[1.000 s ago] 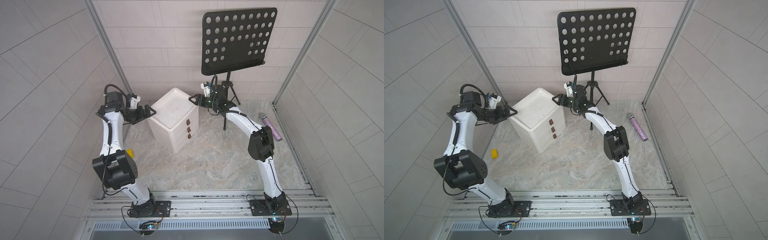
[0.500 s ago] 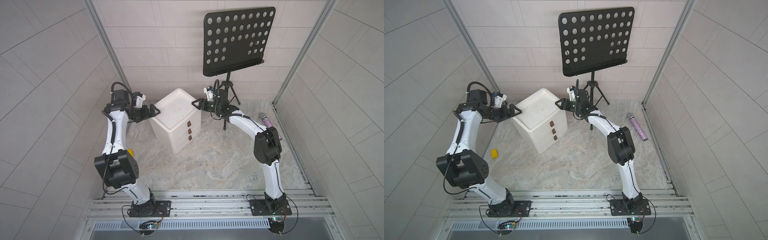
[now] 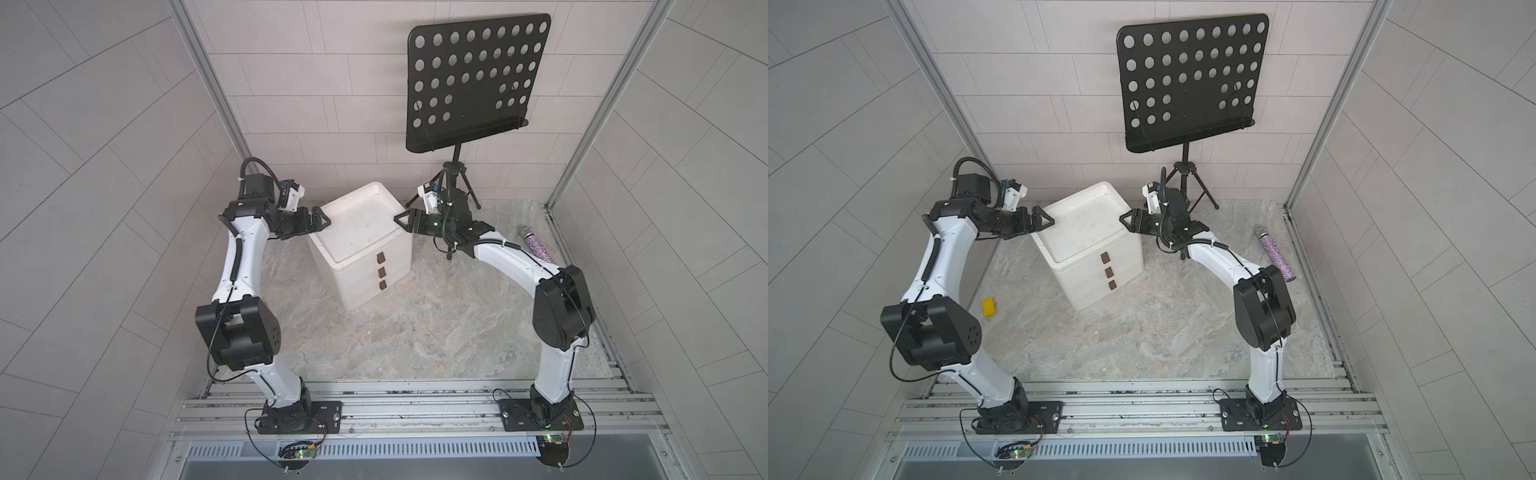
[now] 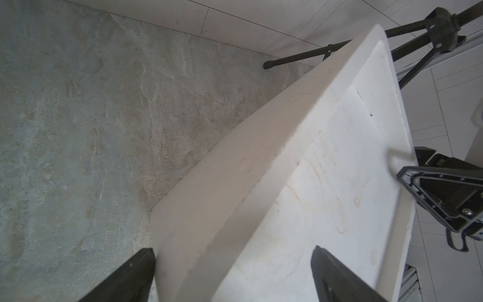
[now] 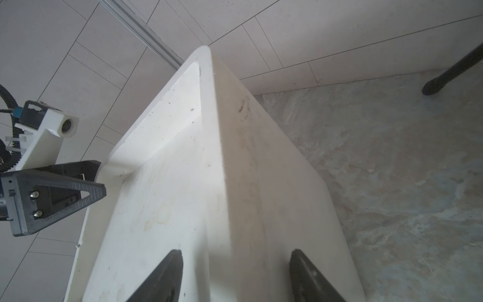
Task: Place the umbrella in the drawer by color
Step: Move the storage box to the center of the board.
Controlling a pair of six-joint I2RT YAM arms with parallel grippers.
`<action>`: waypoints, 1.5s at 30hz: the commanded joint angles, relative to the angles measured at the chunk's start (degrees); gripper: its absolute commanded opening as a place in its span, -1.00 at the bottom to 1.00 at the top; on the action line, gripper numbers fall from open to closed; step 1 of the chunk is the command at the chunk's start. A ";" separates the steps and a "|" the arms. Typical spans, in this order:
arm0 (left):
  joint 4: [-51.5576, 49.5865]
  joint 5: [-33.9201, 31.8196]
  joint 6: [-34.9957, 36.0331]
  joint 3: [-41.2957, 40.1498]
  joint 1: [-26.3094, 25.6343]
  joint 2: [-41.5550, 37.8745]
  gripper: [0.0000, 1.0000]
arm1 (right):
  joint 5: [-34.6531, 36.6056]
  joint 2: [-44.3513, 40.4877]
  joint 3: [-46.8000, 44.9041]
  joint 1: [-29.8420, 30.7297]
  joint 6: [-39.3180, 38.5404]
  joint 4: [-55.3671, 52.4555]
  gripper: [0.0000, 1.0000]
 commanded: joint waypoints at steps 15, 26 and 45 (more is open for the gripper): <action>-4.63 1.32 1.09 5.28 -15.47 4.43 0.98 | -0.68 -20.87 -16.54 3.24 -6.70 -5.82 0.34; -1.55 -0.10 -2.01 3.71 -17.22 3.83 0.98 | 1.37 -26.13 -21.89 2.40 -7.37 -7.51 0.34; 7.27 -3.90 -4.32 -3.01 -0.29 -6.02 0.99 | 8.94 -36.16 -25.85 -4.58 -12.40 -12.36 1.00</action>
